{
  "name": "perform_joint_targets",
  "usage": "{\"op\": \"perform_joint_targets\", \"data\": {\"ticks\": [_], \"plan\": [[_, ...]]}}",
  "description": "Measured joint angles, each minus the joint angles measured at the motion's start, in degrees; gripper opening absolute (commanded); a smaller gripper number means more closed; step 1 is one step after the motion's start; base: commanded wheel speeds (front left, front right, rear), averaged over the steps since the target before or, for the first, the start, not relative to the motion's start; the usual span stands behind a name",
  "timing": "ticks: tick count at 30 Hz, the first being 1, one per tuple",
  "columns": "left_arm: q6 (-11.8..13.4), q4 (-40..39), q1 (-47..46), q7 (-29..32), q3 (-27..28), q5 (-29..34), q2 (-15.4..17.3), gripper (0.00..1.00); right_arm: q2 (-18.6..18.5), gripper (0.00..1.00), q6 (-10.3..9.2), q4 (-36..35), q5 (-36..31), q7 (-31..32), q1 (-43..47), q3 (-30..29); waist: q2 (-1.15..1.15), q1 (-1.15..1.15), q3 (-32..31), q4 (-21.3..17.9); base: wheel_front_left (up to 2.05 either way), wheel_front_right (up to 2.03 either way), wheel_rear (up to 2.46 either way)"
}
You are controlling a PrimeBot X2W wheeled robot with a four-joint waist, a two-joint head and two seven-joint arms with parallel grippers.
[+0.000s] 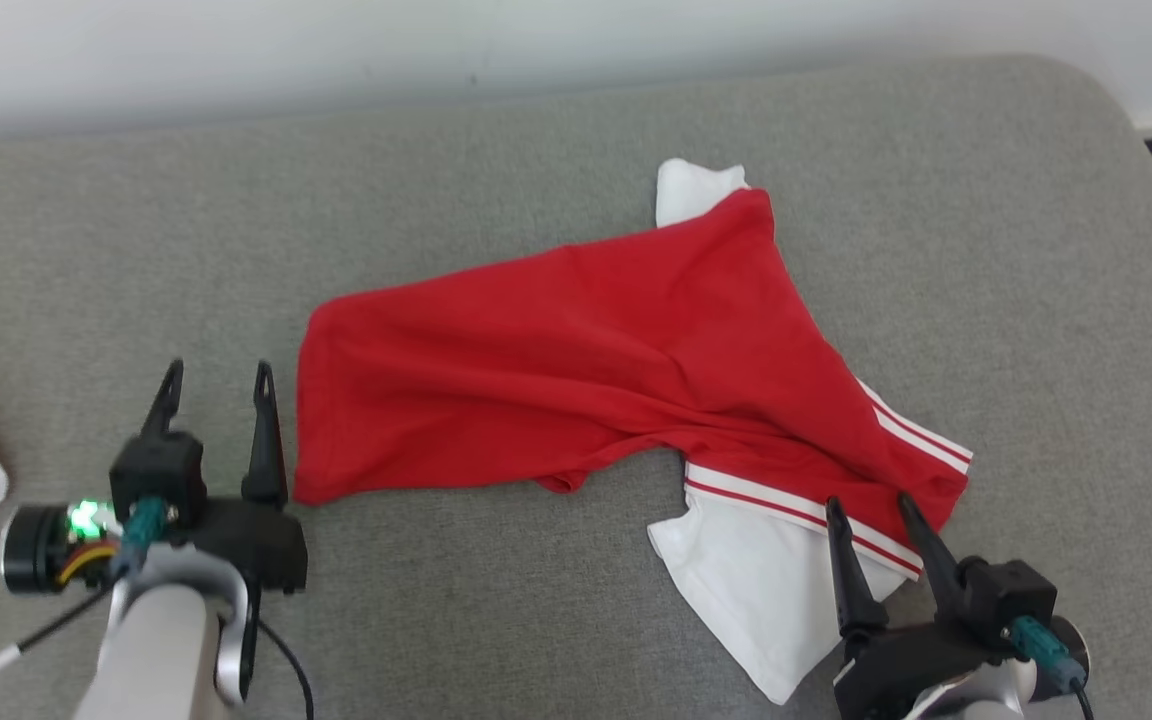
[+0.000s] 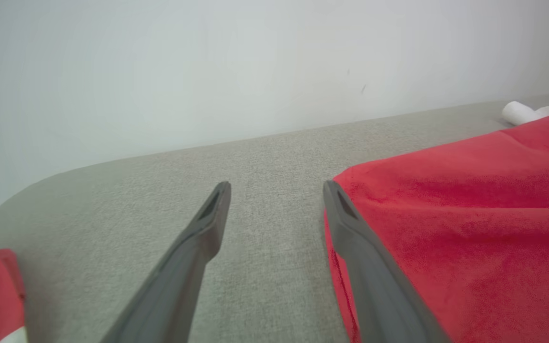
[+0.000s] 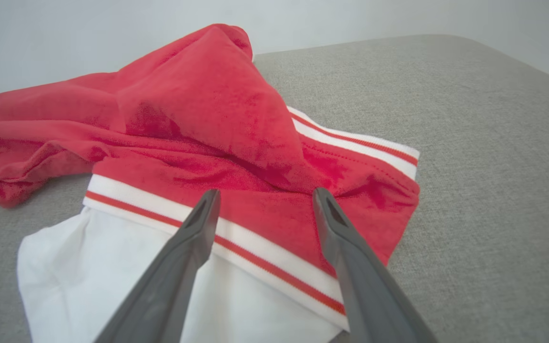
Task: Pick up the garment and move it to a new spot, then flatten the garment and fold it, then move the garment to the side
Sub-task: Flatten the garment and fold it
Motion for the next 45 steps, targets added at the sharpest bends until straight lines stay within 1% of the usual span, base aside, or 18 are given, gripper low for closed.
{"op": "perform_joint_targets", "data": {"ticks": [3, 8, 11, 14, 19, 25, 28, 34, 45], "plan": [[-0.1, -3.1, 4.53, 0.0, 1.19, 0.37, -0.75, 1.0, 0.01, 1.0, 0.0, 0.29, -0.23, 0.0, 1.2, 0.1, 0.0, -0.01, -1.92, 0.69, 0.0, 0.0, 0.0], [-1.03, -7.61, 12.41, 0.0, 2.55, 1.54, -2.77, 1.0, 0.01, 1.0, 0.0, 0.22, -1.22, 0.0, 3.45, -0.21, 0.0, -0.01, -5.53, 1.65, 0.0, 0.0, 0.0], [-1.46, -9.73, 17.47, 0.0, 2.42, 3.49, -3.6, 1.0, 0.01, 1.0, 0.0, -0.27, -1.71, 0.0, 4.99, -0.35, -0.01, -0.01, -7.95, 2.04, 0.0, 0.0, 0.0], [-1.0, -11.99, 21.99, 0.0, 3.2, 3.7, -5.35, 1.0, 0.02, 1.0, 0.0, -0.59, -1.87, 0.0, 6.25, -0.34, -0.01, -0.02, -10.28, 2.3, 0.0, 0.0, 0.0], [-1.23, -14.45, 26.66, 0.0, 4.28, 4.07, -6.64, 1.0, 0.0, 1.0, 0.0, -1.37, -2.05, 0.0, 7.12, -0.21, -0.01, -0.02, -13.27, 2.62, 0.0, 0.0, 0.0], [-1.56, -15.89, 31.03, 0.0, 6.69, 3.96, -7.7, 1.0, -0.01, 1.0, 0.0, -1.78, -1.68, 0.0, 8.44, -0.27, -0.01, -0.02, -15.6, 2.76, 0.0, 0.0, 0.0], [-2.01, -16.38, 32.91, 0.0, 7.25, 4.33, -7.91, 1.0, 0.03, 1.0, 0.0, -1.8, -1.56, 0.0, 9.22, -0.18, -0.01, -0.02, -16.39, 2.89, 0.0, 0.0, 0.0], [-2.08, -17.27, 36.16, 0.0, 8.72, 4.98, -8.27, 1.0, 0.02, 1.0, 0.0, -2.16, -1.49, 0.0, 10.4, 0.32, -0.01, -0.01, -17.97, 3.34, 0.0, 0.0, 0.0], [-1.33, -18.37, 37.54, 0.0, 10.91, 5.8, -8.68, 1.0, 0.02, 1.0, 0.0, -3.71, -1.99, 0.0, 11.3, 3.33, -0.01, -0.01, -19.16, 4.33, 0.0, 0.0, 0.0]]}}
